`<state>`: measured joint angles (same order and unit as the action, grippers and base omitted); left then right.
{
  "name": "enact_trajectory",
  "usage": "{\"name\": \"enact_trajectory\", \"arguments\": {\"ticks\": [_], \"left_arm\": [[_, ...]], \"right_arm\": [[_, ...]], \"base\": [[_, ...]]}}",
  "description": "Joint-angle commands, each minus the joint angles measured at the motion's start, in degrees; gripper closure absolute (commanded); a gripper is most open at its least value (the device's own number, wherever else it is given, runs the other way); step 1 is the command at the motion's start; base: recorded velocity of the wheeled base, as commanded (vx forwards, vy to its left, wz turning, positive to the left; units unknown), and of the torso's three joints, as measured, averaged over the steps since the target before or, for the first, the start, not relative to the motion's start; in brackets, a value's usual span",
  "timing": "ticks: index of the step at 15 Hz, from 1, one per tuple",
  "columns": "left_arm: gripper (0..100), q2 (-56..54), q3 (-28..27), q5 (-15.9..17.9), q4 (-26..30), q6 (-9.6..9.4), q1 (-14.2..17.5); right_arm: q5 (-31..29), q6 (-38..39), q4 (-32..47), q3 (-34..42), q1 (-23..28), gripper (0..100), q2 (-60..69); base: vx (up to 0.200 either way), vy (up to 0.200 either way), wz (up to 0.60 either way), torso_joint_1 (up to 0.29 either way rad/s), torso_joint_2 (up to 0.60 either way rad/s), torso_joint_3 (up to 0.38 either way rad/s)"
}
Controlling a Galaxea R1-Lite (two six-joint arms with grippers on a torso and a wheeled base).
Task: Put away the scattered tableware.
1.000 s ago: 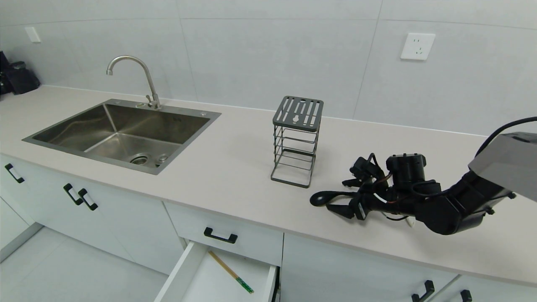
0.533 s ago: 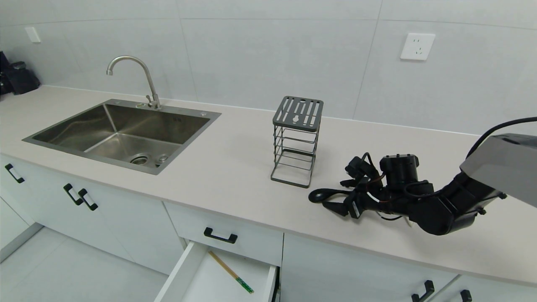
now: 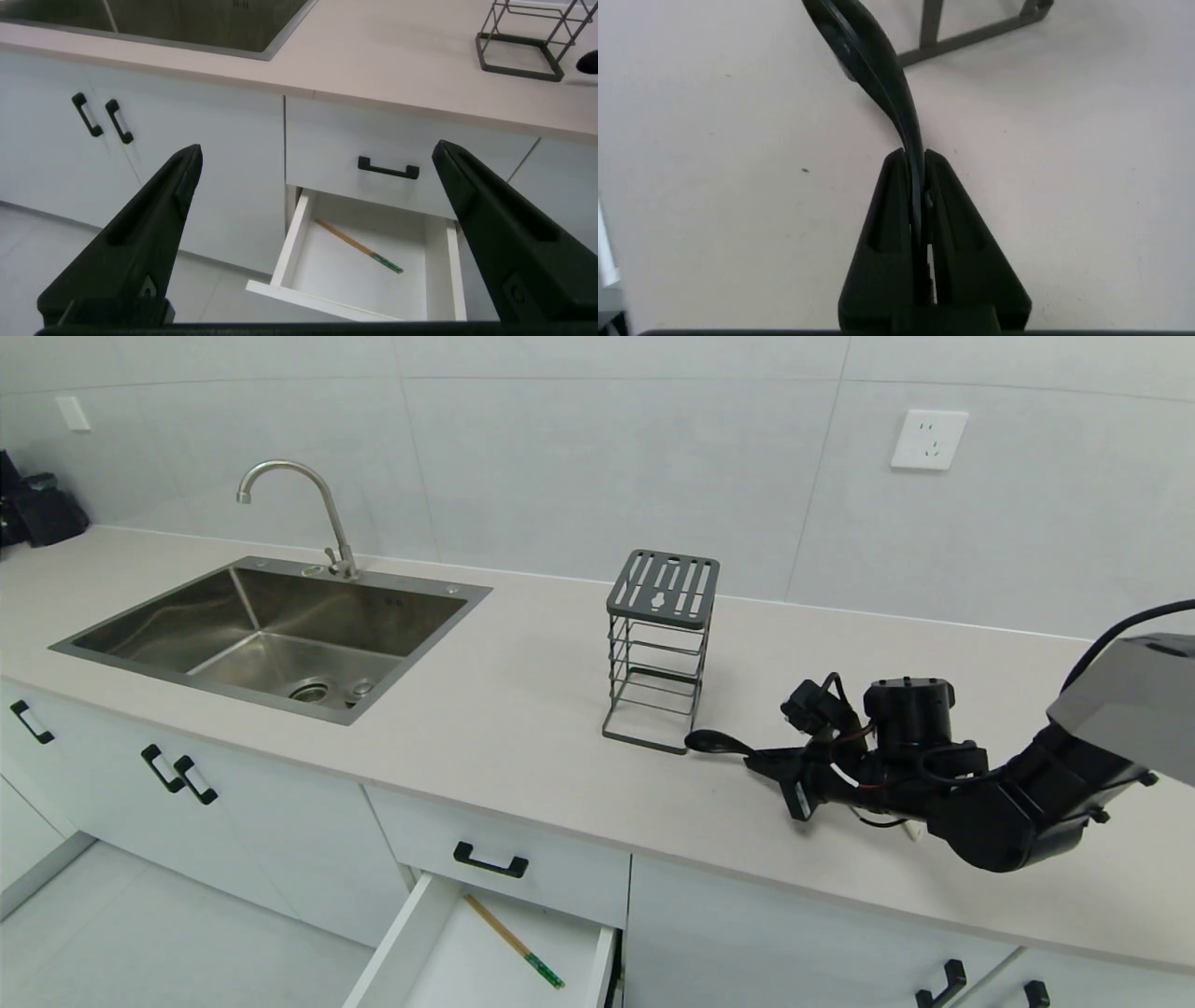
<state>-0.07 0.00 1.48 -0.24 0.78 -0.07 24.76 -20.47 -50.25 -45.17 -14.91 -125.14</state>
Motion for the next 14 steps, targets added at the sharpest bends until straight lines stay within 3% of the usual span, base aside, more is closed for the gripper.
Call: {"name": "enact_trajectory", "arguments": {"ticks": [1, 8, 14], "left_arm": [[0, 0.07, 0.00, 0.02, -0.02, 0.01, -0.01], [0, 0.07, 0.00, 0.02, -0.02, 0.01, -0.01], [0, 0.07, 0.00, 0.02, -0.02, 0.01, 0.07]], "right_arm": [[0.20, 1.04, -2.13, 1.75, -0.65, 100, 2.70], [-0.15, 2.45, -2.40, 7.37, -11.37, 100, 16.86], [-10.78, 12.56, -2.57, 13.61, -24.03, 100, 26.35]], "base": [[0.000, 0.000, 0.00, 0.000, 0.00, 0.000], [0.000, 0.000, 0.00, 0.000, 0.00, 0.000], [0.000, 0.000, 0.00, 0.000, 0.00, 0.000]]}}
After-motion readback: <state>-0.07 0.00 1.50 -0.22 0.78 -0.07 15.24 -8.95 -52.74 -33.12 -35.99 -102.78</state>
